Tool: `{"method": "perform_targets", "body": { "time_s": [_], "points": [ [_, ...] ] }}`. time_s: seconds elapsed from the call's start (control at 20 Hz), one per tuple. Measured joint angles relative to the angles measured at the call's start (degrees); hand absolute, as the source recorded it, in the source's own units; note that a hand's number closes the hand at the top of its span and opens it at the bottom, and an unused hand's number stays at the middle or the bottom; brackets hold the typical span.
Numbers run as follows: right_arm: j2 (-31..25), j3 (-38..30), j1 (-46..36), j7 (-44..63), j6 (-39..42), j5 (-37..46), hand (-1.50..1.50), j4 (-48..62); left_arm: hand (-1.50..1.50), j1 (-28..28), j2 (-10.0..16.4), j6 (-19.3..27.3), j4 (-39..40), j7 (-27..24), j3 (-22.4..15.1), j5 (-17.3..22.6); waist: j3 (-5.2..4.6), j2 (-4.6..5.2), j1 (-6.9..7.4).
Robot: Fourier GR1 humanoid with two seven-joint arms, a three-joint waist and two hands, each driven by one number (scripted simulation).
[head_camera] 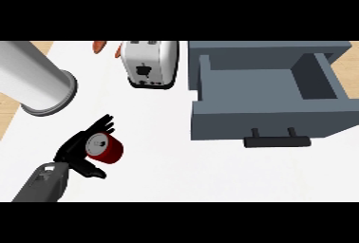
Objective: Pick up the can, place it into the drawer and close the drawer
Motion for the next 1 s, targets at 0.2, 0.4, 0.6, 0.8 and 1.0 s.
{"method": "perform_targets", "body": {
  "time_s": [0.2,0.4,0.6,0.8,1.0],
  "points": [
    [0.40,-0.45,0.46,0.69,0.27,-0.48,-1.50,-0.64,1.50,-1.86,-0.92,-1.08,1.89,0.95,0.41,0.88,0.01,-0.01,-0.05],
    [0.91,-0.17,0.21,0.55,1.03,-0.34,-1.50,0.12,1.50,-3.39,-1.93,-3.79,2.10,3.34,0.33,2.03,0.03,-0.05,0.05],
    [0.94,-0.32,-0.34,1.24,0.45,-0.48,-1.50,-0.06,1.50,-3.70,-2.96,-5.81,0.27,4.31,-0.22,2.93,0.04,-0.12,0.29],
    [1.68,-1.17,1.01,0.52,1.65,-0.89,-1.50,0.03,1.50,-3.75,-4.78,-7.35,-3.67,6.46,-0.68,4.81,0.09,-0.35,0.56],
    [2.48,-0.93,3.18,0.07,1.45,-1.73,-1.50,-1.66,1.50,-3.20,-6.41,-6.33,-8.37,9.52,0.86,8.61,0.13,-0.57,0.93]
  ]
}}
